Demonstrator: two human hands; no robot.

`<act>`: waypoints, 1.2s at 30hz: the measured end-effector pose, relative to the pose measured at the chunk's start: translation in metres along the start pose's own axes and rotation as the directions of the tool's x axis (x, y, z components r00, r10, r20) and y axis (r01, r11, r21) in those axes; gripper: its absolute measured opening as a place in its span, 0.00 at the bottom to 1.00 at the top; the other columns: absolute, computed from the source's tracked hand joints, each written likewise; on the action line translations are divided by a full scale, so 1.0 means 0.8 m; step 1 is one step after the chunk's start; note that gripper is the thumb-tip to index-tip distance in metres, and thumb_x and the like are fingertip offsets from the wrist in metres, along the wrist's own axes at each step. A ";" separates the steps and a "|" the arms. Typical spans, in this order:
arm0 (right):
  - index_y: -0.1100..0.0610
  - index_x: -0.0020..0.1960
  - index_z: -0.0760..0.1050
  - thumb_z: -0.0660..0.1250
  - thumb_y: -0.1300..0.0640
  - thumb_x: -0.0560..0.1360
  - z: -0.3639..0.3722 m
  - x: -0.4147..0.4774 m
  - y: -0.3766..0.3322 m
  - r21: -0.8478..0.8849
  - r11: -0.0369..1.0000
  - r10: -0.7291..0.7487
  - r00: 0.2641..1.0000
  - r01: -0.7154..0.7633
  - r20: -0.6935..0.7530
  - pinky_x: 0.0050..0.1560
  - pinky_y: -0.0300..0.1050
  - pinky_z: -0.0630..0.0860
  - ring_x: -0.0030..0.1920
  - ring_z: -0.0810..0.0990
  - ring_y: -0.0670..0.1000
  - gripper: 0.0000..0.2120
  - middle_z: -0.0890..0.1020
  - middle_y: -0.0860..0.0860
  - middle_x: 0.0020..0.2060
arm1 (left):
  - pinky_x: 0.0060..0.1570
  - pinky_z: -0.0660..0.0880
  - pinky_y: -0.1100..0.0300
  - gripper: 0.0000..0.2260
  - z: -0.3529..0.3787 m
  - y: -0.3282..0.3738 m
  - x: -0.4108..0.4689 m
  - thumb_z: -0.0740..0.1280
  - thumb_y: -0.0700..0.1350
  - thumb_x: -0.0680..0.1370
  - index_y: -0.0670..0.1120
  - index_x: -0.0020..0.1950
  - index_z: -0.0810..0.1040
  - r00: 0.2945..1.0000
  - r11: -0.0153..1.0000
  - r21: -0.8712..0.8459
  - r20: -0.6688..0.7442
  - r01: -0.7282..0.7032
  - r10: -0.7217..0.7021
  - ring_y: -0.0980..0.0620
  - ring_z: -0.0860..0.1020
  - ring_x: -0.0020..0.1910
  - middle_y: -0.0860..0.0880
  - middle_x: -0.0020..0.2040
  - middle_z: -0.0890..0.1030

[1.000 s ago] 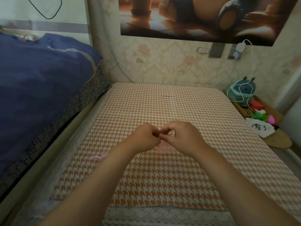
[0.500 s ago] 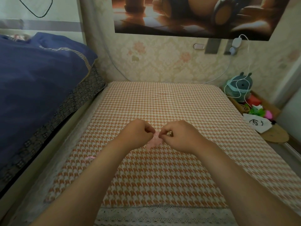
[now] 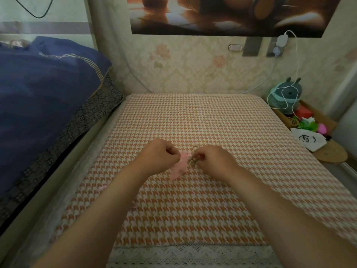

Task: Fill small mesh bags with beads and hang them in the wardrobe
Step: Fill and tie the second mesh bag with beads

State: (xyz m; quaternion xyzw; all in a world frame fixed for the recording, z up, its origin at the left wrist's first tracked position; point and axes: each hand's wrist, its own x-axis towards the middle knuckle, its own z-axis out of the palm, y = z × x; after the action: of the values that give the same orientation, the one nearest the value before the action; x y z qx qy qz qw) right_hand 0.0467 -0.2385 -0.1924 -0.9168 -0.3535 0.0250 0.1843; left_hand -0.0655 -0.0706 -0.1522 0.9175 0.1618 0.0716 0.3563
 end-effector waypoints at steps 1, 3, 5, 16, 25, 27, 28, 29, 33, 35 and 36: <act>0.45 0.57 0.83 0.69 0.52 0.77 0.002 0.002 -0.002 -0.011 1.000 -0.017 1.000 0.017 -0.001 0.47 0.45 0.78 0.51 0.81 0.48 0.10 0.84 0.43 0.51 | 0.31 0.76 0.65 0.05 0.000 -0.002 0.001 0.71 0.43 0.75 0.51 0.39 0.84 1.000 1.000 -0.001 -0.003 0.005 -0.005 0.61 0.80 0.32 0.54 0.37 0.84; 0.45 0.55 0.83 0.69 0.50 0.77 0.008 0.005 -0.005 -0.047 0.998 -0.041 0.999 0.041 -0.005 0.47 0.45 0.78 0.51 0.81 0.48 0.08 0.84 0.43 0.51 | 0.35 0.80 0.61 0.04 -0.001 -0.004 0.001 0.73 0.44 0.74 0.52 0.40 0.84 1.000 1.000 -0.020 0.004 0.017 -0.017 0.58 0.82 0.38 0.54 0.40 0.84; 0.45 0.54 0.83 0.68 0.49 0.78 0.016 0.006 -0.009 -0.080 0.996 -0.047 0.999 0.045 -0.016 0.47 0.46 0.78 0.51 0.81 0.49 0.08 0.84 0.43 0.50 | 0.41 0.82 0.59 0.02 -0.002 -0.007 0.001 0.73 0.44 0.73 0.51 0.42 0.84 1.000 0.999 -0.031 0.016 0.019 -0.018 0.57 0.82 0.43 0.53 0.43 0.84; 0.47 0.50 0.83 0.73 0.52 0.76 -0.010 0.006 -0.038 0.411 0.911 0.084 0.965 0.026 -0.248 0.46 0.39 0.78 0.42 0.80 0.38 0.04 0.84 0.40 0.45 | 0.41 0.74 0.70 0.08 -0.006 -0.014 0.002 0.73 0.47 0.74 0.52 0.53 0.84 0.998 0.999 -0.017 0.047 -0.032 0.033 0.62 0.80 0.46 0.57 0.50 0.82; 0.44 0.48 0.83 0.74 0.46 0.74 -0.020 -0.016 -0.066 0.323 0.927 -0.121 0.968 0.189 -0.219 0.42 0.33 0.71 0.38 0.76 0.30 0.04 0.84 0.36 0.44 | 0.43 0.77 0.64 0.08 -0.005 -0.018 0.000 0.72 0.44 0.73 0.56 0.49 0.83 0.996 0.997 -0.043 0.063 -0.067 0.070 0.59 0.81 0.44 0.57 0.44 0.83; 0.43 0.48 0.84 0.73 0.45 0.74 -0.019 -0.014 -0.064 0.261 0.943 -0.150 0.963 0.207 -0.224 0.45 0.36 0.74 0.41 0.77 0.33 0.05 0.83 0.36 0.45 | 0.45 0.77 0.64 0.09 -0.004 -0.022 0.000 0.72 0.44 0.73 0.54 0.51 0.84 0.995 0.995 -0.059 0.053 -0.081 0.084 0.59 0.81 0.45 0.57 0.45 0.84; 0.42 0.48 0.84 0.73 0.44 0.75 -0.018 -0.013 -0.063 0.224 0.950 -0.169 0.961 0.218 -0.218 0.45 0.38 0.75 0.43 0.77 0.35 0.05 0.83 0.37 0.45 | 0.46 0.78 0.63 0.09 -0.003 -0.024 0.001 0.72 0.44 0.73 0.54 0.52 0.85 0.995 0.994 -0.074 0.052 -0.082 0.086 0.60 0.81 0.45 0.57 0.46 0.84; 0.42 0.48 0.84 0.72 0.43 0.75 -0.017 -0.012 -0.062 0.182 0.957 -0.187 0.960 0.226 -0.207 0.45 0.40 0.76 0.44 0.77 0.37 0.05 0.82 0.38 0.46 | 0.47 0.78 0.63 0.09 -0.003 -0.025 0.001 0.72 0.44 0.73 0.54 0.52 0.85 0.995 0.993 -0.086 0.053 -0.082 0.086 0.61 0.81 0.46 0.57 0.47 0.84; 0.40 0.52 0.83 0.67 0.45 0.78 -0.017 -0.010 -0.062 0.079 0.968 -0.226 0.962 0.240 -0.154 0.43 0.43 0.77 0.47 0.77 0.41 0.07 0.77 0.38 0.51 | 0.48 0.76 0.65 0.10 -0.006 -0.029 0.005 0.72 0.42 0.74 0.52 0.54 0.84 0.995 0.993 -0.081 0.049 -0.084 0.088 0.61 0.80 0.48 0.57 0.49 0.84; 0.40 0.55 0.82 0.65 0.48 0.78 -0.018 -0.008 -0.061 0.034 0.965 -0.255 0.961 0.260 -0.108 0.43 0.41 0.75 0.48 0.75 0.40 0.10 0.75 0.37 0.55 | 0.48 0.77 0.64 0.09 -0.007 -0.031 0.007 0.72 0.42 0.75 0.50 0.53 0.85 0.995 0.990 -0.110 0.042 -0.084 0.089 0.60 0.81 0.48 0.56 0.49 0.84; 0.41 0.56 0.81 0.64 0.49 0.78 -0.018 -0.008 -0.060 0.015 0.963 -0.267 0.960 0.269 -0.080 0.44 0.41 0.75 0.47 0.75 0.39 0.11 0.75 0.37 0.56 | 0.48 0.78 0.63 0.08 -0.007 -0.031 0.010 0.72 0.43 0.75 0.50 0.53 0.85 0.995 0.986 -0.141 0.044 -0.084 0.091 0.60 0.81 0.47 0.56 0.48 0.84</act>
State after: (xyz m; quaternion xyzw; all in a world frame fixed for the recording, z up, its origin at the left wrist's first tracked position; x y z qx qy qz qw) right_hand 0.0142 -0.2145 -0.1624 -0.8584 -0.4665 -0.0312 0.2111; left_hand -0.0658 -0.0473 -0.1652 0.8981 0.1068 0.0750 0.4200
